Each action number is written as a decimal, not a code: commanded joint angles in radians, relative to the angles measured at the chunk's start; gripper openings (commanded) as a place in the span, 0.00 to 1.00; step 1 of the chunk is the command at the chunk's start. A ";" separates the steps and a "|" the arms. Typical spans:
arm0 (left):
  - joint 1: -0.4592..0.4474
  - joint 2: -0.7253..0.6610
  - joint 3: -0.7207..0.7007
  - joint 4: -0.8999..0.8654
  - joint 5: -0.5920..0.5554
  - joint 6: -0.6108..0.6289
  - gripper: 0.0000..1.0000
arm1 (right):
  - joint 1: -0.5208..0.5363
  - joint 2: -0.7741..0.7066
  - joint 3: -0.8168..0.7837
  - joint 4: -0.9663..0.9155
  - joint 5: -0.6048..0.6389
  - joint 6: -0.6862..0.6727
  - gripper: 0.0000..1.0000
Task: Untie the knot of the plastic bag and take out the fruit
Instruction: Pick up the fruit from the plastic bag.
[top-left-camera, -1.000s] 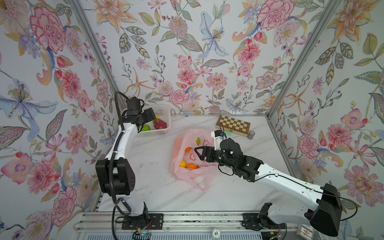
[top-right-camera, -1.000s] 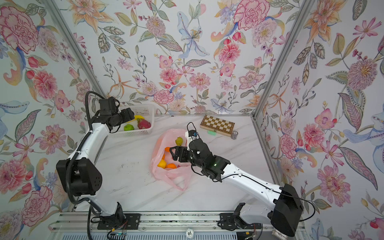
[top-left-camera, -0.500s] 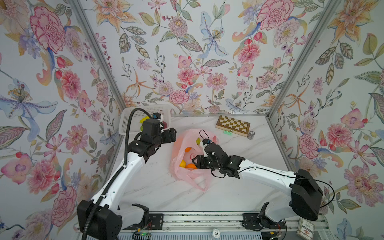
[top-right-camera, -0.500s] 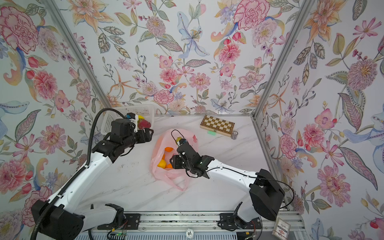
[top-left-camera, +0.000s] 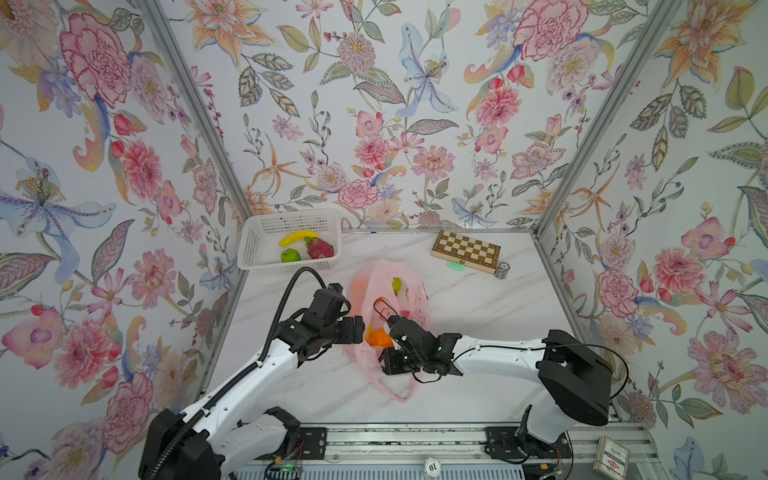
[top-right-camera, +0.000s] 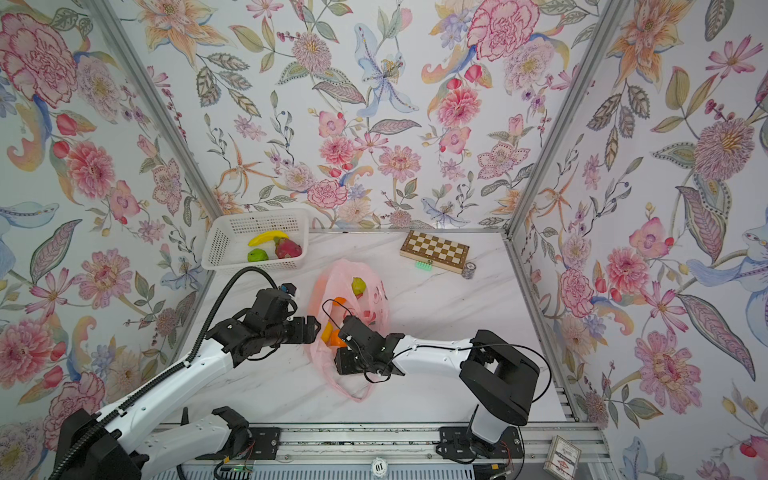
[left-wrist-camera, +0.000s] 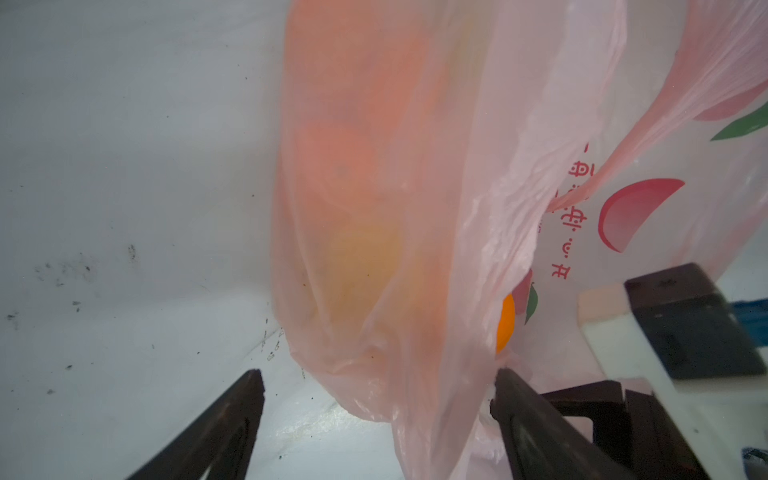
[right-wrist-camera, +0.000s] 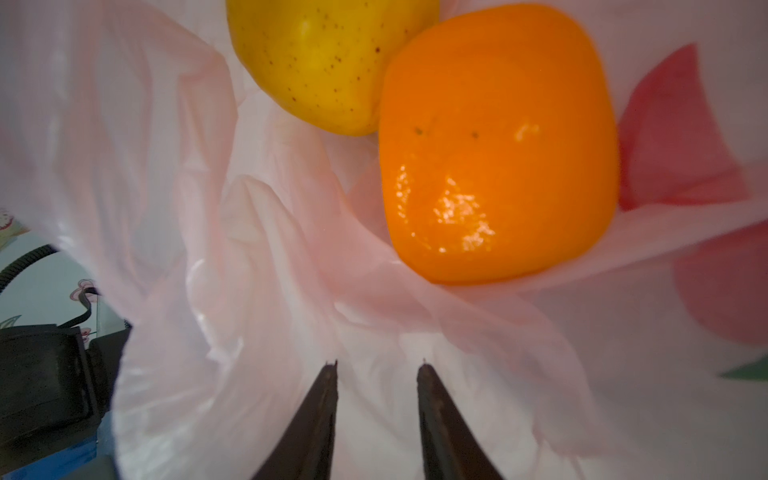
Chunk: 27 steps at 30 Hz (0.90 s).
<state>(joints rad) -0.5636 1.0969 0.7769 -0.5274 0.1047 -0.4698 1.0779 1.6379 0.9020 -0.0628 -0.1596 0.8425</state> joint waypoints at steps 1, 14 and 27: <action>-0.038 0.022 -0.035 0.055 0.022 -0.045 0.90 | -0.009 -0.043 -0.003 -0.014 0.039 0.011 0.36; -0.120 0.106 -0.191 0.110 0.029 -0.096 0.74 | -0.041 -0.032 0.111 -0.089 0.271 0.010 0.60; -0.122 0.099 -0.210 0.121 -0.009 -0.109 0.72 | -0.055 0.163 0.216 -0.103 0.332 -0.006 0.81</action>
<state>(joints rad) -0.6746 1.1976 0.5873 -0.4049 0.1196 -0.5636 1.0298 1.7729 1.0988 -0.1425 0.1654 0.8604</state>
